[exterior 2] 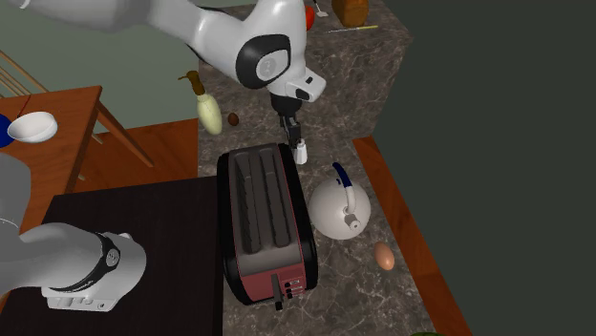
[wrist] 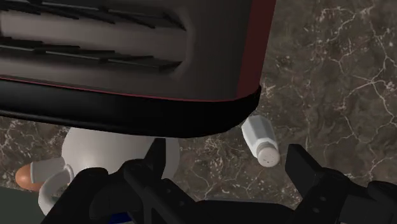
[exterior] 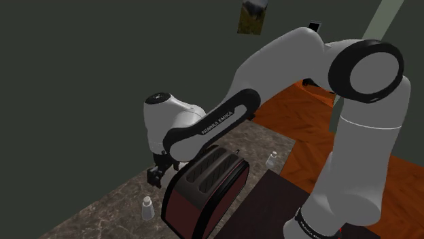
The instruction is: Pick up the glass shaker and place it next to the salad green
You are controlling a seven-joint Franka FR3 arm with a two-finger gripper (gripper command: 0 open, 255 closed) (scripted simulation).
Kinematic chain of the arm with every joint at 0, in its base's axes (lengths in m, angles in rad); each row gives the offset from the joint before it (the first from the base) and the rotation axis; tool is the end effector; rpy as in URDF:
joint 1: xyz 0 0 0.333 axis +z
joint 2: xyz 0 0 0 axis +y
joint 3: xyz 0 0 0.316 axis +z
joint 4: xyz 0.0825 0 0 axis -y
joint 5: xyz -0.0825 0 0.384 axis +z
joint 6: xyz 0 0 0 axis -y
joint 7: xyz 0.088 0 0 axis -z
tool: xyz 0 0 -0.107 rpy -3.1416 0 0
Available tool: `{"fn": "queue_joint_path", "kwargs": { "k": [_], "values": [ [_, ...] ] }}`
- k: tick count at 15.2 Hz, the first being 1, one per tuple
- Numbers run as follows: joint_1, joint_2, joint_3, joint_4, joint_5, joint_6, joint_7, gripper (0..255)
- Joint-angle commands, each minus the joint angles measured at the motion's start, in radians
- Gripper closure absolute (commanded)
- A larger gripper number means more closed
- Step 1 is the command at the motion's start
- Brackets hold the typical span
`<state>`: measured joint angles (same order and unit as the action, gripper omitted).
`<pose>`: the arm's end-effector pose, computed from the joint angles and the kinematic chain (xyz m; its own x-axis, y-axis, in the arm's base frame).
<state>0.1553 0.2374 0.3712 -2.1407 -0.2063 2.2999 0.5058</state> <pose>0.4874 0.2758 0.2956 0.9877 0.1543 -0.0239 0.1557 -0.9844 0.0818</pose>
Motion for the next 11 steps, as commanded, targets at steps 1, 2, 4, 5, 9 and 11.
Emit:
{"fn": "queue_joint_path", "kwargs": {
  "k": [1, 2, 4, 5, 9, 11],
  "values": [
    [0.027, 0.088, -0.008, 0.057, -0.047, 0.021, 0.047, 0],
    [0.042, 0.128, -0.014, 0.088, -0.065, 0.026, 0.065, 0],
    [0.072, 0.206, -0.027, 0.154, -0.098, 0.031, 0.097, 0],
    [0.087, 0.245, -0.033, 0.189, -0.113, 0.032, 0.110, 0],
    [0.138, 0.368, -0.056, 0.309, -0.149, 0.029, 0.144, 0],
    [0.141, 0.386, -0.063, 0.308, -0.158, 0.047, 0.149, 0]
  ]
}}
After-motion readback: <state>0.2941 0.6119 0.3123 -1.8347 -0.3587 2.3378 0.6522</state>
